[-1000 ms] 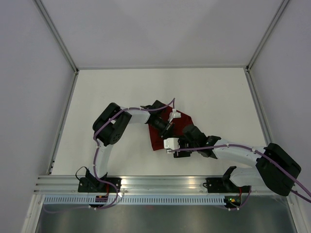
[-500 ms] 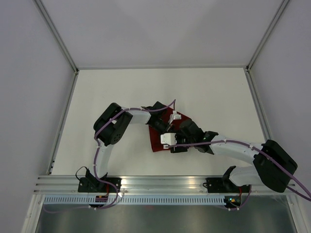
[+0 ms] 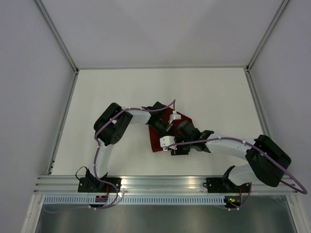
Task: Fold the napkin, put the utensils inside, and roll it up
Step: Roll the napkin with the utensil
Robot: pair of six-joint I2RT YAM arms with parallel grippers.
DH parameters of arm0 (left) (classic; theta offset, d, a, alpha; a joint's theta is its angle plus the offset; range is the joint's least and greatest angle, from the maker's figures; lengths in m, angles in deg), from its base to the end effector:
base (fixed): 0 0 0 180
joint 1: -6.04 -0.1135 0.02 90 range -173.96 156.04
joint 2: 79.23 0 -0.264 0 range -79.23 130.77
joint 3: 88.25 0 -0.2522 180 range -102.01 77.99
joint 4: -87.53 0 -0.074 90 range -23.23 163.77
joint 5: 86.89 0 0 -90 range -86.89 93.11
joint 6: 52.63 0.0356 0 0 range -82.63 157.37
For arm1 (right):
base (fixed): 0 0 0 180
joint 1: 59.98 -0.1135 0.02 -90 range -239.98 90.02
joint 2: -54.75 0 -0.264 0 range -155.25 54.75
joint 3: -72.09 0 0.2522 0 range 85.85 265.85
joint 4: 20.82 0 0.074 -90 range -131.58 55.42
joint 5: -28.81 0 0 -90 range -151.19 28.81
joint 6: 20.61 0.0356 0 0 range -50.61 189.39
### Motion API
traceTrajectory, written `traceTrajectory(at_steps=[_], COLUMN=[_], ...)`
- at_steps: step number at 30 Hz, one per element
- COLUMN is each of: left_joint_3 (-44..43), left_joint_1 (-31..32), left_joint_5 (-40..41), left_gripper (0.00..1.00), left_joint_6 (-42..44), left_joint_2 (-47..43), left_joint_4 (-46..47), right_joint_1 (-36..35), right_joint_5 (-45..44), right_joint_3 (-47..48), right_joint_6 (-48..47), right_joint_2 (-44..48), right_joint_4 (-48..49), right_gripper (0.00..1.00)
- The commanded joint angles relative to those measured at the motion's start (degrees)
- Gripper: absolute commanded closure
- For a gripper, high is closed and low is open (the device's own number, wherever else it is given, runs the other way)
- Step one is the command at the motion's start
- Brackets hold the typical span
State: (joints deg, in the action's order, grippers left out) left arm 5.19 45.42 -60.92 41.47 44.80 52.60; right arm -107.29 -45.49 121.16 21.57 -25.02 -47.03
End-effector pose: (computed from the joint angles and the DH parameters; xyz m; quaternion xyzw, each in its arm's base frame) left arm 0.2850 -0.2753 0.0935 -0.3857 -0.7483 0.5386 0.0351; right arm 0.1618 0.1896 0.1538 -0.7271 0.6120 0.1297 0.2827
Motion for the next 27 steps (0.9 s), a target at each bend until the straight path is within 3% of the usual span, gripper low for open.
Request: traceTrajectory(at_steps=[1,8,11,19,25,27], left_joint_3=[0.6,0.7,1.3,2.0,7.8,10.2], left_joint_1=[0.1,-0.1,-0.6,-3.2,-7.5,-8.8], left_joint_5=[5.1,5.3,5.5,8.2,17.7,24.2], left_gripper=[0.93,0.80,0.73,0.69,0.68,0.68], left_joint_6=[4.0,2.8,0.1,-7.3,-15.7,-17.9], left_joint_2=[2.8,1.5,-1.3,-8.7,-18.3,-23.2], left_joint_4=[-2.7,-1.3,1.6,7.8,16.7,19.0], right_joint_1=[-0.2,-0.1,0.3,6.3,10.9,12.5], right_joint_5=[0.8,1.0,2.4,12.8,20.8,22.1], right_joint_3=[1.0,0.6,0.8,6.0,12.1,14.2], right_joint_6=[0.2,0.6,0.3,-3.2,-8.0,-9.1], right_joint_2=[-1.7,-3.1,-4.1,-8.3,-15.1,-16.7], right_joint_4=[0.6,0.1,-1.9,-11.1,-20.6,-23.7], right_gripper=[0.44,0.76,0.83,0.86,0.86,0.86])
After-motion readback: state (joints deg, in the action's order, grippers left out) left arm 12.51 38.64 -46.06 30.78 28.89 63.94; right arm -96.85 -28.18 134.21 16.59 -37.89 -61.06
